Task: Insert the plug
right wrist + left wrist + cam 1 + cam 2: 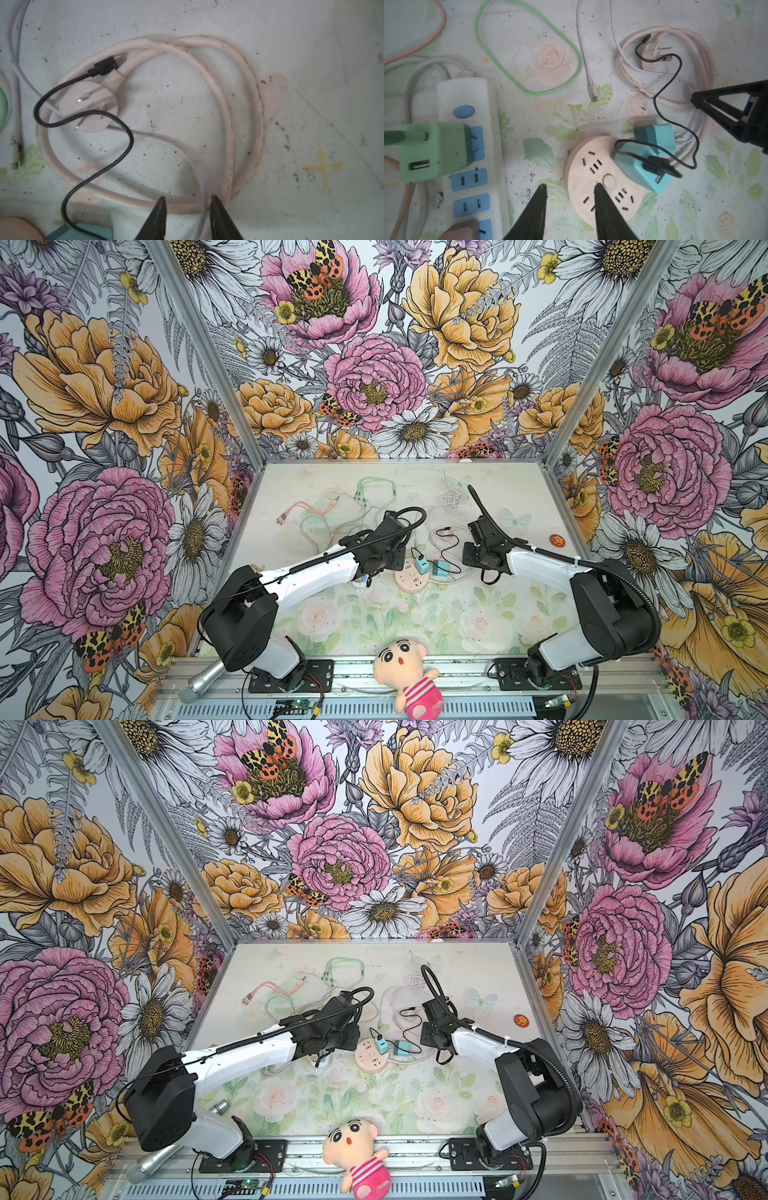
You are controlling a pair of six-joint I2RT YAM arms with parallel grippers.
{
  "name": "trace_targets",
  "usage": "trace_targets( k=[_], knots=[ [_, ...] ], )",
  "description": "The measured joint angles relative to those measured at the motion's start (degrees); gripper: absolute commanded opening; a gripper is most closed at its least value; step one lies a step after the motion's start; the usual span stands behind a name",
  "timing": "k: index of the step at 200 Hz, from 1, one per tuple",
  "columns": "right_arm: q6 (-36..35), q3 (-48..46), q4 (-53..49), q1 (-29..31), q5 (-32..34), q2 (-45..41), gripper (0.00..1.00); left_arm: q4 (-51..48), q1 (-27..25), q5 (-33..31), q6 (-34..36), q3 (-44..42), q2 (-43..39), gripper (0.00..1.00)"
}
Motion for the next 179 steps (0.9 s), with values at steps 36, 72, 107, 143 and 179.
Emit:
trace_targets(
  k=[36,72,107,143,179],
  knots=[
    [-0.02,0.39,1.20,0.00,-0.33,1.84,0.37,-0.39,0.00,0.02,0.15,0.50,0.68,0.40],
    [0.26,0.94,0.74,-0.11,-0.90,2.40,0.33,-0.59,0.04,0.00,0.17,1.29,0.68,0.40],
    [1.27,0.94,0.07,-0.26,-1.36,2.51,0.11,-0.79,0.02,0.00,0.17,1.29,0.68,0.40],
    [2.36,1.90,-1.22,-0.26,-1.33,3.41,0.00,-0.81,0.02,-0.02,0.17,1.27,0.17,0.40],
    [2.34,3.52,-4.37,-0.22,-1.33,3.63,0.00,-0.81,0.02,-0.02,0.17,1.14,-2.36,0.40]
  ],
)
